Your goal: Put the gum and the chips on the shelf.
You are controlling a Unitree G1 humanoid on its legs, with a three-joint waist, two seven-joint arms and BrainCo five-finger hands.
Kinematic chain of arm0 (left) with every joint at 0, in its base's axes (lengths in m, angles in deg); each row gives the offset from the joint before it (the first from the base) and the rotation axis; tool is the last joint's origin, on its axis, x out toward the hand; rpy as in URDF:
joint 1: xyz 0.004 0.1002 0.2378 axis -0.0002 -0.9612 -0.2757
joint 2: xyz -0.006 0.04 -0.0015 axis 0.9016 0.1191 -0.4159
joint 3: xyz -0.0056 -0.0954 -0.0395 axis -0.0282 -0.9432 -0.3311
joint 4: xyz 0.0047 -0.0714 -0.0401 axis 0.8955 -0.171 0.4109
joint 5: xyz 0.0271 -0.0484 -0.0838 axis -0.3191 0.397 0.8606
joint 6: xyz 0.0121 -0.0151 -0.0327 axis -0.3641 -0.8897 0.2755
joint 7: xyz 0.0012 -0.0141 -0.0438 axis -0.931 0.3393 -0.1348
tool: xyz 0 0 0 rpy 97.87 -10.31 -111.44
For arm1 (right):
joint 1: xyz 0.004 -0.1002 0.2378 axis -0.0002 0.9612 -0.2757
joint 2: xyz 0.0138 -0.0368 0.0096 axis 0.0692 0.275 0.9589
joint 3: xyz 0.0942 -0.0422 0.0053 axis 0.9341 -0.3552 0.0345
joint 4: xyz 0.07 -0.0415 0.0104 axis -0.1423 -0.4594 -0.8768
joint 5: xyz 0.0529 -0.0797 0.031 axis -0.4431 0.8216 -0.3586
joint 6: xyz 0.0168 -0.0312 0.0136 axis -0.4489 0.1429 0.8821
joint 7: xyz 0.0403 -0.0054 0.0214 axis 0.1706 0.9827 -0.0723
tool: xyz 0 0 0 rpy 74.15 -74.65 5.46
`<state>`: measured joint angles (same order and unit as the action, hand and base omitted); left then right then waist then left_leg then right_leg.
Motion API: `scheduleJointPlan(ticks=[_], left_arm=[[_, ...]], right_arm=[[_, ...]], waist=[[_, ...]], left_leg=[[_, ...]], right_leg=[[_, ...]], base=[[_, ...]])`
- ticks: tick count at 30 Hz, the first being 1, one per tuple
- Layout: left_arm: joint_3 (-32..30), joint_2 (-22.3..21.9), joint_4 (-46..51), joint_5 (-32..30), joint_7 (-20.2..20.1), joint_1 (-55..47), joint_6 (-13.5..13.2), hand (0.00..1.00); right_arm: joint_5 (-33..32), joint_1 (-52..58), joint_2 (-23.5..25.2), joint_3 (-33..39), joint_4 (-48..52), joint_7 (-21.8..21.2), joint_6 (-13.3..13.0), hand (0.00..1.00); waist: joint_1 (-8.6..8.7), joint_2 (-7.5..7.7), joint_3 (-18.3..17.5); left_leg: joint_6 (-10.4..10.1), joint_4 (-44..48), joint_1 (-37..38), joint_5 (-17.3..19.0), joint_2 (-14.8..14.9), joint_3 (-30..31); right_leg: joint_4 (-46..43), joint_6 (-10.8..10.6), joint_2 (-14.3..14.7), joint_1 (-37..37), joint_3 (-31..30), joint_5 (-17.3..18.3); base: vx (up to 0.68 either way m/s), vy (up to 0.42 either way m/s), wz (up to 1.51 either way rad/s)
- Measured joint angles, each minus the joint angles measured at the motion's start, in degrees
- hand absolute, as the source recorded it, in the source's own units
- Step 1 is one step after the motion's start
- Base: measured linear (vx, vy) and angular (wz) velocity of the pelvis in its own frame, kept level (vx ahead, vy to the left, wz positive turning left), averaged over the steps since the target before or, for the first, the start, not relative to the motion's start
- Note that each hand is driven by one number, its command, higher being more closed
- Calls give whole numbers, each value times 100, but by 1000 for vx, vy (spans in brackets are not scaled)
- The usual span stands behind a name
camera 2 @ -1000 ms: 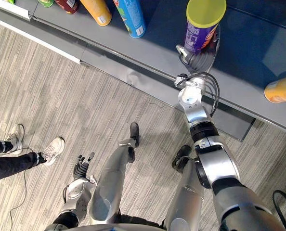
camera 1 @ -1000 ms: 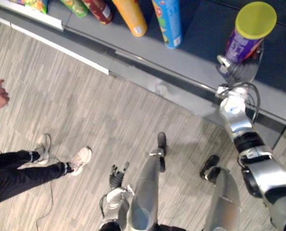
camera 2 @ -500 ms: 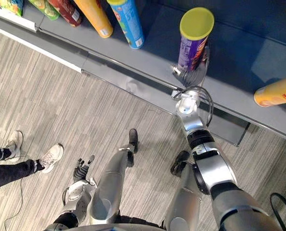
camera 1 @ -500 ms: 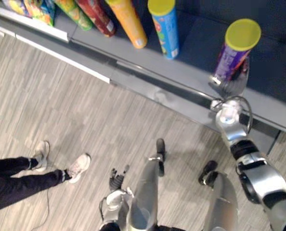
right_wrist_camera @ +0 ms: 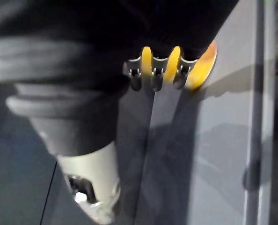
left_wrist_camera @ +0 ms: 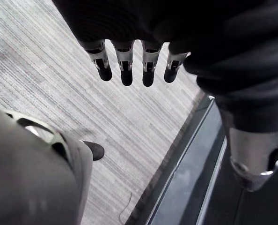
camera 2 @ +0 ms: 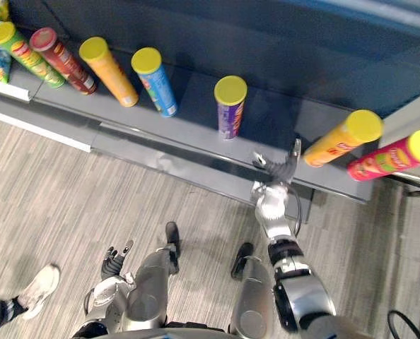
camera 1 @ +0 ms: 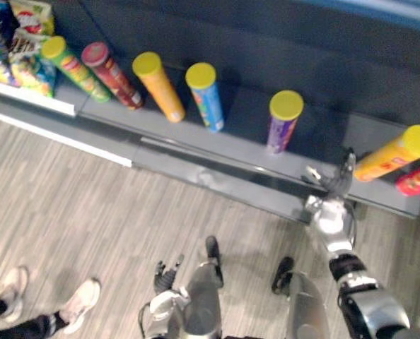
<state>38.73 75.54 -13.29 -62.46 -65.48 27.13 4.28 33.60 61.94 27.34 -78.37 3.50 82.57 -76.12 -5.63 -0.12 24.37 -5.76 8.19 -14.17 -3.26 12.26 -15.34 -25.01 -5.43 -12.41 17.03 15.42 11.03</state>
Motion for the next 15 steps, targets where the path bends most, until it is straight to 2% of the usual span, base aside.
scheduleJointPlan(ticks=[2, 6, 8, 10, 15], left_arm=[[-121, 12, -32, -1, -78, -104, 55, 0], [-297, 21, -101, -18, -173, -515, 108, 0], [-347, 47, -137, -18, -342, -739, 148, 0], [-347, 84, -314, 54, -711, -856, 127, 0], [-466, 67, -442, 281, -1191, -1054, 96, 0]], right_arm=[[2, 591, 52, 87, 350, -178, 3, 0], [60, 1916, 122, -61, 688, -880, 39, 0], [69, 2578, 142, -284, 876, -1407, 180, 0], [89, 3172, 201, -439, 841, -1957, 422, 0], [59, 3627, 446, -426, 77, -2455, 793, 0]], waist=[[116, 67, -54], [264, 205, -616], [370, 236, -911], [422, 230, -1192], [571, 261, -1525]], left_leg=[[-22, -177, 242, -35, 21, -51], [-80, -730, 681, -110, -5, -278], [-103, -1019, 1023, -125, -40, -450], [-106, -1266, 1354, -126, -109, -579], [-122, -1363, 1581, -114, -182, -616]], right_leg=[[322, -14, 101, -272, -7, -134], [1019, -88, 276, -653, -113, -365], [1339, -133, 345, -930, -212, -471], [1527, -172, 349, -1174, -290, -494], [1775, -242, 333, -1455, -304, -543]], base=[[145, 8, -18], [170, 39, -23], [193, 52, -33], [156, 52, -22], [82, 34, -2]])
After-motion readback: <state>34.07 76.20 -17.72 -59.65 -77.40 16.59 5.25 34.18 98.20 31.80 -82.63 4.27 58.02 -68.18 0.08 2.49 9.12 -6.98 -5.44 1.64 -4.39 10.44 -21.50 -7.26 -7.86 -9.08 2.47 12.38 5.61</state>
